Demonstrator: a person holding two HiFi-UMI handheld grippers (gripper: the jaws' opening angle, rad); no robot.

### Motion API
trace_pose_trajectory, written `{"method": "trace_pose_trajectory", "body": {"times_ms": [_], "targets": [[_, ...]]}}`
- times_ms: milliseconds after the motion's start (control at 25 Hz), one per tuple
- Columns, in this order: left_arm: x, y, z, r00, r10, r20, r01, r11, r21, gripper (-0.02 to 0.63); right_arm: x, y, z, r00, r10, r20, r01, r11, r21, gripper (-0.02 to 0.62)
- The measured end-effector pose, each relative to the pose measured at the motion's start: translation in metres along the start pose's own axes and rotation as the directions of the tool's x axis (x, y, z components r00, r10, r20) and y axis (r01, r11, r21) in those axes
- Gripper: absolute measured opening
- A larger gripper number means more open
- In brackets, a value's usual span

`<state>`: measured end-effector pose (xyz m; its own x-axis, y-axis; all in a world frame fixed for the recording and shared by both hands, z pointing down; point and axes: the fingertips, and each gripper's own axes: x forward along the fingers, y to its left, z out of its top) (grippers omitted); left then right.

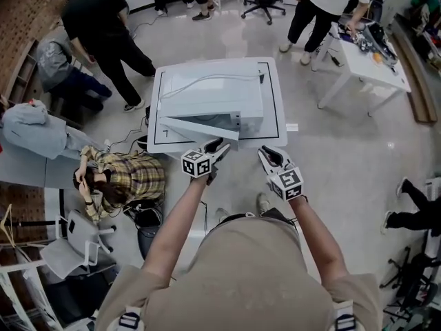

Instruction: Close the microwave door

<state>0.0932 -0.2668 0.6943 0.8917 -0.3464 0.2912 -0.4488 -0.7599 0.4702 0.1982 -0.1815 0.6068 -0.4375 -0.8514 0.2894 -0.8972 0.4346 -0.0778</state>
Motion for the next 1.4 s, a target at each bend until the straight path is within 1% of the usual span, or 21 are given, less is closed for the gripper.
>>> {"method": "trace_pose_trajectory", "body": {"times_ms": [160,360,520,680,760,880,920,960,1040,1080,1120,1240,1280,1400], "targets": [[0.007,0.016,0.009,1.0,0.017,0.011,-0.016,1.0,-0.027,0.17,0.003,-0.002,-0.003,1.0,-0.01,-0.012,0.01,1.0,0.003,0.052],[0.024,0.028,0.02,0.999,0.033,-0.005,-0.033,0.999,-0.015,0.17,0.009,-0.004,-0.004,1.0,-0.019,-0.02,0.019,1.0,0.008,0.052],[0.031,0.047,0.033,0.999,0.042,0.029,-0.039,0.996,-0.079,0.17,0.015,-0.008,-0.005,0.999,-0.032,-0.015,0.032,0.999,0.01,0.052],[0.036,0.052,0.021,0.998,0.051,-0.038,-0.053,0.998,-0.04,0.167,0.019,-0.012,-0.003,0.999,-0.043,-0.01,0.044,0.999,0.013,0.052],[0.038,0.054,0.018,0.995,0.074,-0.065,-0.075,0.997,-0.018,0.167,0.021,-0.012,-0.001,0.999,-0.043,-0.012,0.044,0.999,0.017,0.052],[0.045,0.061,0.021,0.99,0.112,-0.086,-0.113,0.993,-0.014,0.166,0.022,-0.011,0.0,0.999,-0.041,-0.016,0.041,0.999,0.019,0.052],[0.049,0.064,0.023,0.987,0.121,-0.103,-0.123,0.992,-0.006,0.157,0.022,-0.012,0.001,0.999,-0.04,-0.016,0.04,0.999,0.018,0.051],[0.053,0.065,0.024,0.984,0.127,-0.126,-0.126,0.992,0.013,0.1,0.023,-0.013,0.003,0.999,-0.04,-0.013,0.04,0.999,0.016,0.052],[0.06,0.061,0.022,0.978,0.125,-0.165,-0.116,0.991,0.068,0.087,0.024,-0.018,0.006,0.999,-0.043,-0.003,0.043,0.999,0.013,0.052],[0.062,0.057,0.023,0.979,0.118,-0.164,-0.107,0.991,0.078,0.091,0.025,-0.02,0.006,0.999,-0.046,0.0,0.046,0.999,0.013,0.052],[0.061,0.054,0.024,0.983,0.107,-0.149,-0.098,0.993,0.072,0.091,0.026,-0.022,0.006,0.999,-0.047,0.003,0.047,0.999,0.013,0.052],[0.049,0.039,0.038,0.995,0.071,-0.065,-0.069,0.997,0.02,0.123,0.029,-0.021,0.009,0.999,-0.04,0.005,0.039,0.999,0.023,0.052],[0.041,0.031,0.042,0.998,0.055,-0.043,-0.055,0.998,0.013,0.123,0.03,-0.019,0.009,0.999,-0.035,0.006,0.035,0.999,0.029,0.052],[0.016,0.003,0.047,1.0,0.024,0.017,-0.024,0.999,0.024,0.121,0.032,-0.014,0.005,1.0,-0.02,0.004,0.019,0.999,0.04,0.052]]}}
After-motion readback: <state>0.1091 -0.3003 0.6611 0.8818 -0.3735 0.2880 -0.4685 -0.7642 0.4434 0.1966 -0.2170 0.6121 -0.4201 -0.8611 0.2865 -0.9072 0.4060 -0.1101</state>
